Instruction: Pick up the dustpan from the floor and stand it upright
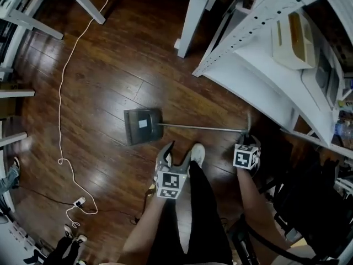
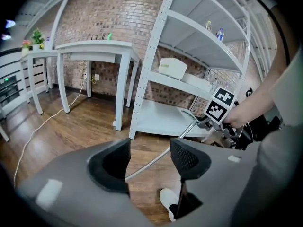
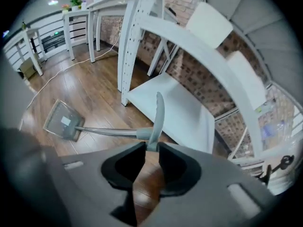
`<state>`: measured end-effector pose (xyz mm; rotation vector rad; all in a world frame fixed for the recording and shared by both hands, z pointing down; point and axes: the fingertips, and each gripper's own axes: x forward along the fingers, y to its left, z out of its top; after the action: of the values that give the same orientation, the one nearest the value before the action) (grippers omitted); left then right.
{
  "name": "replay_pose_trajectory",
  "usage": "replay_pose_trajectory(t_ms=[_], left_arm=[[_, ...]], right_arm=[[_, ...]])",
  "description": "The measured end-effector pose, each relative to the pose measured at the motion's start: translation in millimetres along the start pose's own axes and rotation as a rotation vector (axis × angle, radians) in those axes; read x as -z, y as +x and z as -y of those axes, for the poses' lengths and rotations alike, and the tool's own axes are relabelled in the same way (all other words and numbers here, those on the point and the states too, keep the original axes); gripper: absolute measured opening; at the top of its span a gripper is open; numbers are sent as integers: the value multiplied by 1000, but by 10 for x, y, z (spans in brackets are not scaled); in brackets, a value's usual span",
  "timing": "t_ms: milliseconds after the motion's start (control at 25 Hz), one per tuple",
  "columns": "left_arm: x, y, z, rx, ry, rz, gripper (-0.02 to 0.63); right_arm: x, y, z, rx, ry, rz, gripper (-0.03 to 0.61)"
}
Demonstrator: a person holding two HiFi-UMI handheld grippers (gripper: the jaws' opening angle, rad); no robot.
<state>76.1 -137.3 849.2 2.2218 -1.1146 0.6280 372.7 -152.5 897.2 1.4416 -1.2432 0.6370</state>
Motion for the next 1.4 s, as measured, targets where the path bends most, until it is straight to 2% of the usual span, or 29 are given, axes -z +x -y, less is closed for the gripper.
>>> replay_pose_trajectory(t_ms=[240,320,400,600,720,760,840,960,1040,1120,1240,1320,1400], left_arm=[[-636,-778,-40,-31,13,54,279],[-775,-1038,-118,-53,8,71,279],[-870,-1288,-199,-59,0,82,279],[-898,-1883,-388,-64,37,72,285],[-910,-2225,-518,-95,32,77,285],[-947,-2325,-545,-95,28,87,285],[-1040,-2522,-538,-72,29,115,304],[-1190,-2704,-548,-44,71,156,304],[-1254,-2750,-543,-48,83,177,304],[-1258,-2795,-494,-58,77,193,304],[-1230,-2927,-339,-69,63,211,304],[-1239,-3054,-119,-65,57,238,304],[-1354,-3173,192,-46,64,287,304]], right_arm=[[-216,-1129,285,184,-69,-8,80],[-317,-1437,189,225,-81,5,83],[-423,-1674,-33,222,-86,24,87],[-650,-2135,-836,148,-183,113,89],[-802,-2365,-1284,55,-214,166,91],[-846,-2407,-1411,18,-219,174,107],[-875,-2478,-1628,-50,-227,177,187],[-940,-2618,-1837,-131,-258,198,234],[-979,-2788,-1852,-164,-273,253,264],[-924,-3030,-1820,-207,-237,313,264],[-702,-3505,-1758,-318,-75,384,264],[-494,-3845,-1664,-378,27,443,264],[-297,-4142,-1478,-392,84,526,264]])
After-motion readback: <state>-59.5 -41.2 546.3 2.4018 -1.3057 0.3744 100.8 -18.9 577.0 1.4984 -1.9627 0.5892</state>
